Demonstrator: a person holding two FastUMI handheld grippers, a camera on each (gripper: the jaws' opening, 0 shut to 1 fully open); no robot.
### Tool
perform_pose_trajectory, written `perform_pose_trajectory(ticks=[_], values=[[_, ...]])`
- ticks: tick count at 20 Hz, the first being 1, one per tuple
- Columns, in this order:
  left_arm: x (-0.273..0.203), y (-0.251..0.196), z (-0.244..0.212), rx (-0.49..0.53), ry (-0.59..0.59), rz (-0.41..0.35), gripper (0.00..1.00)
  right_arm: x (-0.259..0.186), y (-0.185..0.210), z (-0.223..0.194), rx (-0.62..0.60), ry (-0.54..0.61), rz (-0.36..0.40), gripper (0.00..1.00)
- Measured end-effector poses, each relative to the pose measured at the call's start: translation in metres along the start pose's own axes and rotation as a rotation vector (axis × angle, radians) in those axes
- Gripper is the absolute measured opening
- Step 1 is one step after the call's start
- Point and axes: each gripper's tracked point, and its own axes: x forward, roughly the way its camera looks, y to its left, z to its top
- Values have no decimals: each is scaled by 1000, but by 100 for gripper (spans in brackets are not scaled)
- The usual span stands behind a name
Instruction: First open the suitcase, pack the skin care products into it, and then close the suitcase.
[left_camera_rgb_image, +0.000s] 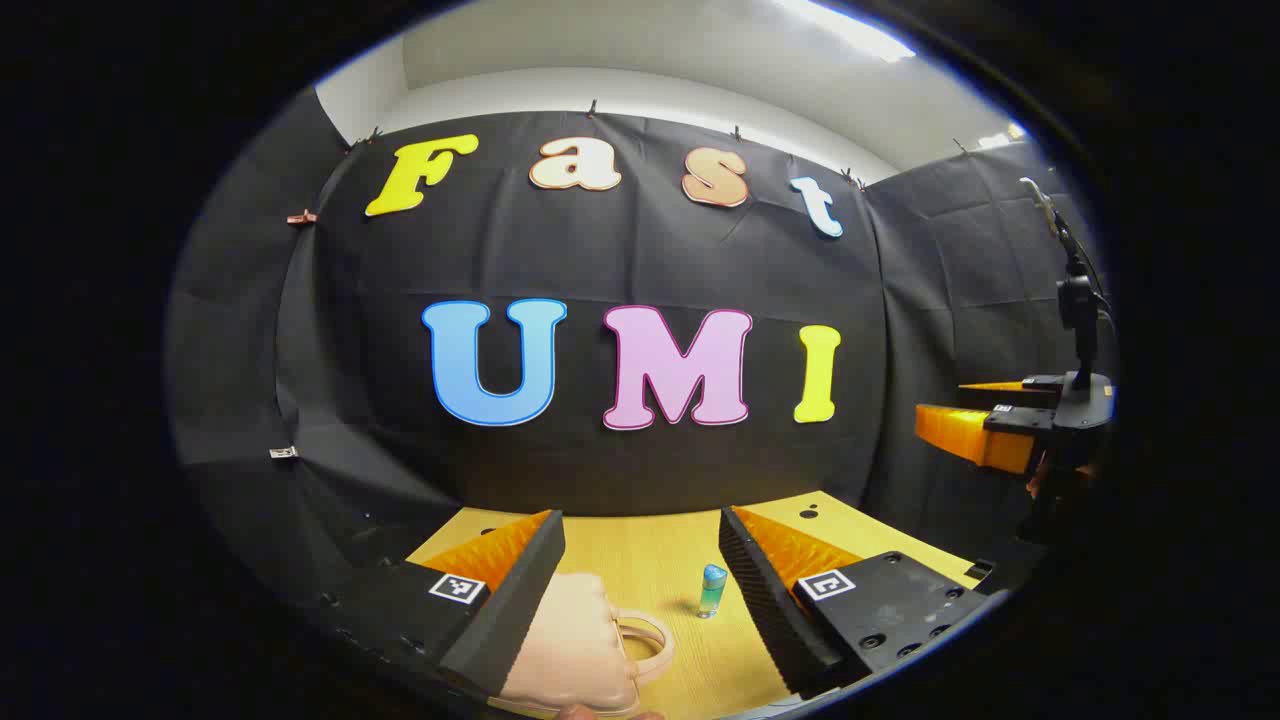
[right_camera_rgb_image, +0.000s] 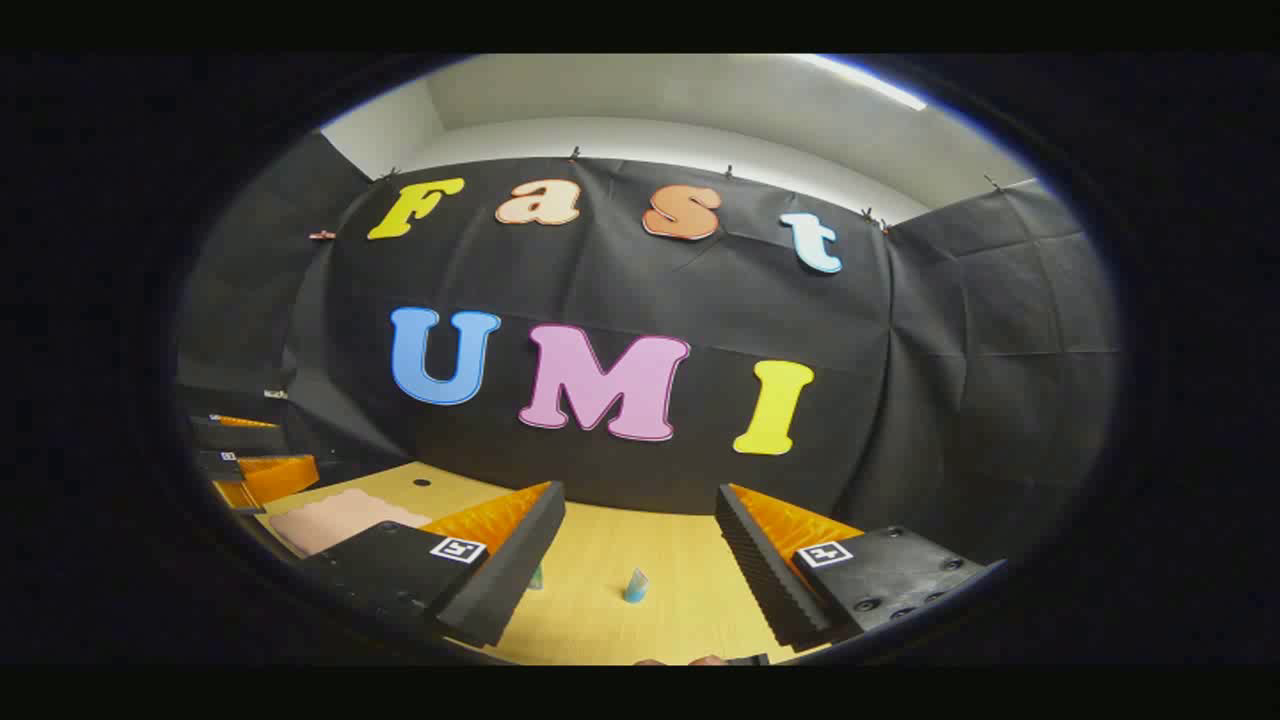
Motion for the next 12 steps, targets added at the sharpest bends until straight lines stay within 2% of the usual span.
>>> perform_pose_trajectory(ticks=[4, 12], values=[[3, -12, 0, 4, 2, -31, 98, -5, -12, -7, -38, 19, -23, 96], [2, -26, 3, 40, -3, -67, 98, -16, -24, -5, -40, 14, -54, 96]])
